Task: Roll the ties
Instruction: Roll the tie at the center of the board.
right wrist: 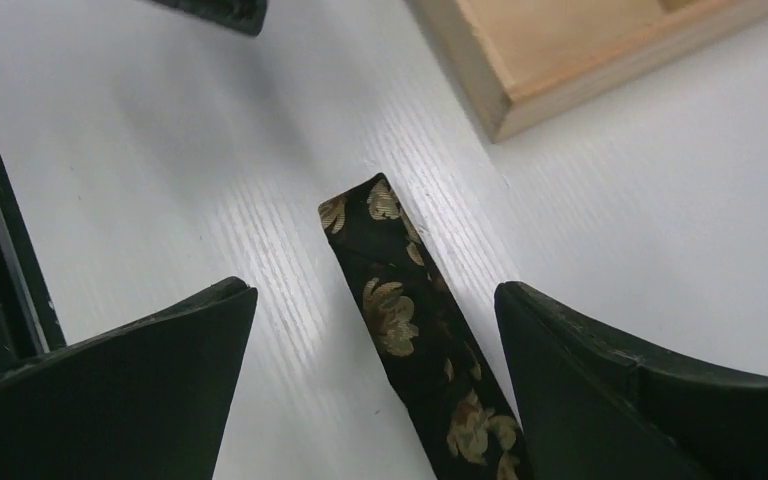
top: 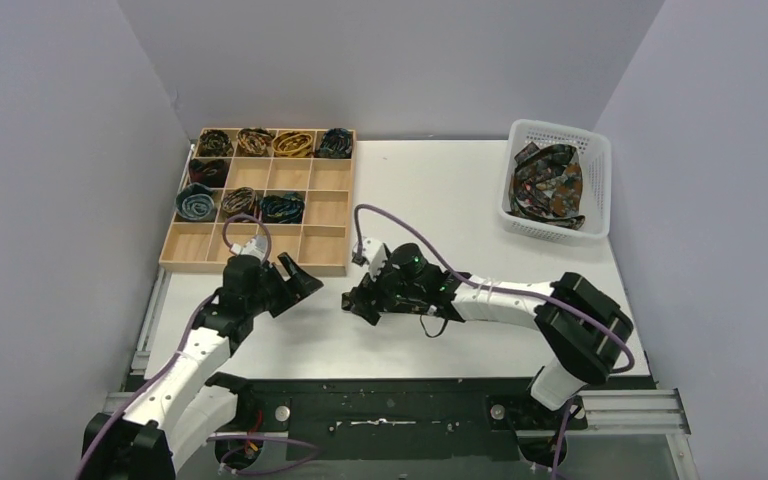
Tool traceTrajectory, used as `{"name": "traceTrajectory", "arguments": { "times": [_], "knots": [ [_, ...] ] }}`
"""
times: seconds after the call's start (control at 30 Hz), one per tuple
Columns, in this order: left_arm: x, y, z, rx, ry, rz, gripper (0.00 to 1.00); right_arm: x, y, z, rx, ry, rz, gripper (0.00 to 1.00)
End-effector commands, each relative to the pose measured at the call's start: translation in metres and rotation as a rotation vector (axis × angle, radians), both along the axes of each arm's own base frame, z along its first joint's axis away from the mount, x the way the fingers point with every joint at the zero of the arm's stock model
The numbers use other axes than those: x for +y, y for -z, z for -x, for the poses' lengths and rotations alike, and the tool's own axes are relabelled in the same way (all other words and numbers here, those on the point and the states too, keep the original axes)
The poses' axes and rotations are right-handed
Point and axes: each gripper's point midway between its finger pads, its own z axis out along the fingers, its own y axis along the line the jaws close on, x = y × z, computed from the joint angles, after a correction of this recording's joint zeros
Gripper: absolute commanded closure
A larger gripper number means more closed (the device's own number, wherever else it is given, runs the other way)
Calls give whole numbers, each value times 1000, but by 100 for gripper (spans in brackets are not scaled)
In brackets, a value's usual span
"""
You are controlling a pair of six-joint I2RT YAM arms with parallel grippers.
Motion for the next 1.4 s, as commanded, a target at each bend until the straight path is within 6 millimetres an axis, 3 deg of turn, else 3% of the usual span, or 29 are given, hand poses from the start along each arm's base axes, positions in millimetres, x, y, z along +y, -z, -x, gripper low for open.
{"name": "traceTrajectory", "arguments": {
  "times": [0.0, 0.3, 0.5, 0.67, 0.77, 0.87, 1.13, 1.17, 1.23, 1.37],
  "knots": [
    [3, -7, 6, -2, 26, 51, 28, 33, -15, -2, -278, -354, 10, 5],
    [8, -1, 10, 12, 19, 43, 28, 32, 41, -5, -185, -433, 115, 10],
    [13, 2, 11, 24, 2, 23, 30, 21, 74, 0, -94, -454, 221, 38],
    [38, -5, 11, -16, -130, -48, 32, 23, 83, 11, -55, -503, 206, 57],
    [40, -12, 12, -45, -146, -41, 32, 29, 82, 23, -45, -548, 195, 65],
    [40, -9, 15, -26, -147, -34, 32, 42, 83, 39, -37, -596, 174, 66],
    [39, -10, 18, -25, -165, -4, 31, 67, 87, 43, -34, -589, 181, 61],
    [38, -9, 18, -23, -162, -1, 32, 69, 83, 42, -41, -589, 177, 58],
    [36, -7, 18, -21, -154, 11, 31, 72, 68, 41, -66, -585, 156, 42],
    [29, -3, 18, -26, -129, 45, 30, 75, 21, 26, -155, -474, 92, 22]
  ]
}}
